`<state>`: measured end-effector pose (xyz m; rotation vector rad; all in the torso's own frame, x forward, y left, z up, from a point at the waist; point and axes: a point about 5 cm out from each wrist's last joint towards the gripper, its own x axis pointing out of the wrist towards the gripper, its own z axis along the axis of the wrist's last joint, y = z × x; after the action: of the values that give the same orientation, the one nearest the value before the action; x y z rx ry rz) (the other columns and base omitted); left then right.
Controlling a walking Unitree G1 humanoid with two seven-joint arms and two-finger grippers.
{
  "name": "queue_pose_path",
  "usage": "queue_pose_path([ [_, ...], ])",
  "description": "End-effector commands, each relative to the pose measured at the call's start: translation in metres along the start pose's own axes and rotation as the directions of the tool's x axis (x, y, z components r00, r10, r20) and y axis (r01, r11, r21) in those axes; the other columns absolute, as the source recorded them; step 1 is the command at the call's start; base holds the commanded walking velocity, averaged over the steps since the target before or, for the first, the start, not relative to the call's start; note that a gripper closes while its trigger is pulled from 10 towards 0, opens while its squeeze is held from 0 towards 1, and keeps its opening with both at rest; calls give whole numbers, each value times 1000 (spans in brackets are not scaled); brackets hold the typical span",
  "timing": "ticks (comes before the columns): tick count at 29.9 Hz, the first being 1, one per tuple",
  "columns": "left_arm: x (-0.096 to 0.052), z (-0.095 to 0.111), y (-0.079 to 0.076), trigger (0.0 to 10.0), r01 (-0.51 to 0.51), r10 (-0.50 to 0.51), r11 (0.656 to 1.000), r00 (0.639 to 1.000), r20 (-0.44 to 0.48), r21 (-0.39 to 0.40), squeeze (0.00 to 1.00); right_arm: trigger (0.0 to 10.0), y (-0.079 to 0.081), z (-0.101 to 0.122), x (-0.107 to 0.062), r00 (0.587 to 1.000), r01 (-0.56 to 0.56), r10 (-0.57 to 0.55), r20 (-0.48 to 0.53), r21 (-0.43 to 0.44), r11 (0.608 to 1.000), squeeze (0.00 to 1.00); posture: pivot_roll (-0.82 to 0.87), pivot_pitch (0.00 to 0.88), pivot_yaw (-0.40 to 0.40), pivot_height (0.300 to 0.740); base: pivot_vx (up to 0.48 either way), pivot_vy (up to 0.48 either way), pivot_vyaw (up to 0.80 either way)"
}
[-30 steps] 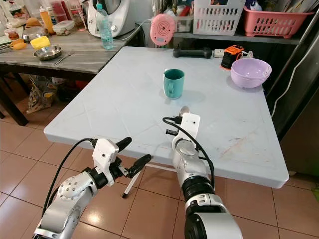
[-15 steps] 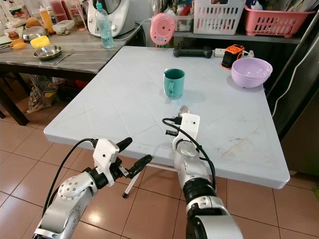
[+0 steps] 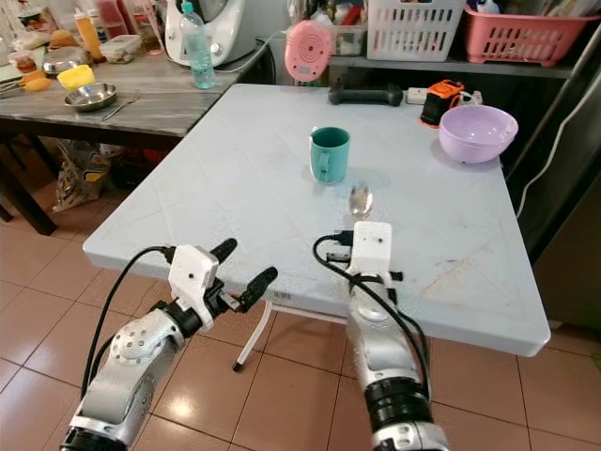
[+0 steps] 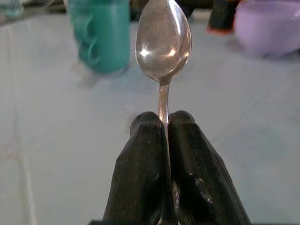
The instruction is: Setting the table
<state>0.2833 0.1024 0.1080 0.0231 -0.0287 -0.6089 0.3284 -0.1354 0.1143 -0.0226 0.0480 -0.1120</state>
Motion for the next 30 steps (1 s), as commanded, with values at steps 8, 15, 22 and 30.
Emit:
queue_pose_path([
  [8,4,7,25,10000,-225,225,974,974,26,16,0,10000,-13,28,-12,988,19,-16,150,-18,1000,0,-116,7,70,740,0,0,0],
  [15,3,6,36,10000,-321,321,947,947,26,14,0,10000,-33,30,-21,984,75,-69,162,-27,997,0,-129,9,70,740,0,0,0],
  [22,6,5,33,10000,-309,308,951,951,25,29,0,10000,-36,22,-20,991,79,-84,102,47,996,0,-136,7,78,740,0,0,0],
  [30,9,4,33,10000,-304,303,952,953,21,47,0,10000,1,4,-9,998,-25,41,-57,267,963,0,-126,10,78,740,0,0,0],
])
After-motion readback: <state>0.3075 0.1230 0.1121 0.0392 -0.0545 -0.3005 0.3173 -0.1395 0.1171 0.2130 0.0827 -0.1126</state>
